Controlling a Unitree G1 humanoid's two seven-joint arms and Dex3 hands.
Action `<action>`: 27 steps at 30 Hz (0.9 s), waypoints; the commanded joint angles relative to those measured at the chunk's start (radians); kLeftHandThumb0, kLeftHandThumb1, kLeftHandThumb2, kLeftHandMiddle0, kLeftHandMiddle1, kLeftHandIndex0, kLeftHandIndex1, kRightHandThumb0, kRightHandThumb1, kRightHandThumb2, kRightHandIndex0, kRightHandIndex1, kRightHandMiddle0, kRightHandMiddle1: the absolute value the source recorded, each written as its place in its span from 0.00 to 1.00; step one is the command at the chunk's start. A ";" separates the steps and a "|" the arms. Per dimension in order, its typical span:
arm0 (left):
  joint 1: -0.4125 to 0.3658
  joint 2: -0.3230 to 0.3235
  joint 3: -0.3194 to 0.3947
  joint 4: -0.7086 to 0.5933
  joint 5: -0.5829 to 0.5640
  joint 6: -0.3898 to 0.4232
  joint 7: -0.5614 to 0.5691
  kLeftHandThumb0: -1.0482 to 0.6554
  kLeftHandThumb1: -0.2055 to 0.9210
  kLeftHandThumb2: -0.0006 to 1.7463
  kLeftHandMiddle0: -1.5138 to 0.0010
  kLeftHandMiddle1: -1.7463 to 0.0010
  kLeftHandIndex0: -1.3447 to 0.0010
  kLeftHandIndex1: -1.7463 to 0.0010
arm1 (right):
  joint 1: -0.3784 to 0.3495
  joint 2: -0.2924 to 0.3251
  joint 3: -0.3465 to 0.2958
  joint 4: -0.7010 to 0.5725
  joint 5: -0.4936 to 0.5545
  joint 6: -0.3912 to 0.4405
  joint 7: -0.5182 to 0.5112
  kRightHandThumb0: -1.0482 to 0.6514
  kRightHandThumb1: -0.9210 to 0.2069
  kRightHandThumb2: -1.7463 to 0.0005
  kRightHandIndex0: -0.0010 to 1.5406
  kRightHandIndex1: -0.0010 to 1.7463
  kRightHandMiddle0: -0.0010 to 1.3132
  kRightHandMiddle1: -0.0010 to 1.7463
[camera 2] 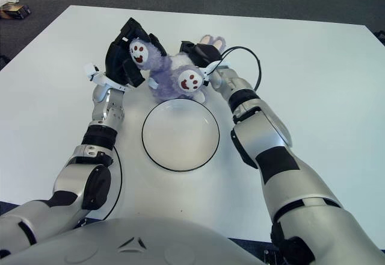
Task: Put the doll into the plate.
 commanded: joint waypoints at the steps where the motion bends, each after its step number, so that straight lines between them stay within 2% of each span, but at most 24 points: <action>1: 0.020 0.010 0.006 -0.044 0.036 -0.056 0.062 0.16 0.98 0.39 0.93 0.33 0.99 0.42 | 0.009 -0.011 -0.022 0.009 0.023 0.052 0.025 0.62 0.86 0.06 0.62 0.86 0.52 1.00; 7: 0.032 0.034 0.015 -0.065 0.072 -0.104 0.133 0.13 1.00 0.39 0.94 0.36 1.00 0.48 | -0.018 -0.016 -0.039 0.008 0.030 0.095 0.047 0.62 0.83 0.07 0.59 0.90 0.49 1.00; 14: 0.032 0.045 0.036 -0.052 0.045 -0.125 0.171 0.12 1.00 0.37 0.93 0.37 1.00 0.43 | -0.027 -0.028 -0.057 0.000 0.034 0.110 0.015 0.62 0.80 0.09 0.58 0.89 0.48 1.00; 20: 0.017 0.064 0.075 0.014 0.017 -0.145 0.190 0.11 1.00 0.35 0.93 0.38 1.00 0.40 | -0.041 -0.048 -0.056 -0.012 0.027 0.111 -0.006 0.62 0.77 0.10 0.56 0.91 0.46 1.00; 27: -0.005 0.088 0.109 0.111 0.064 -0.201 0.272 0.12 1.00 0.35 0.92 0.37 1.00 0.37 | -0.059 -0.073 -0.052 -0.027 0.019 0.098 -0.033 0.62 0.75 0.11 0.53 0.93 0.44 1.00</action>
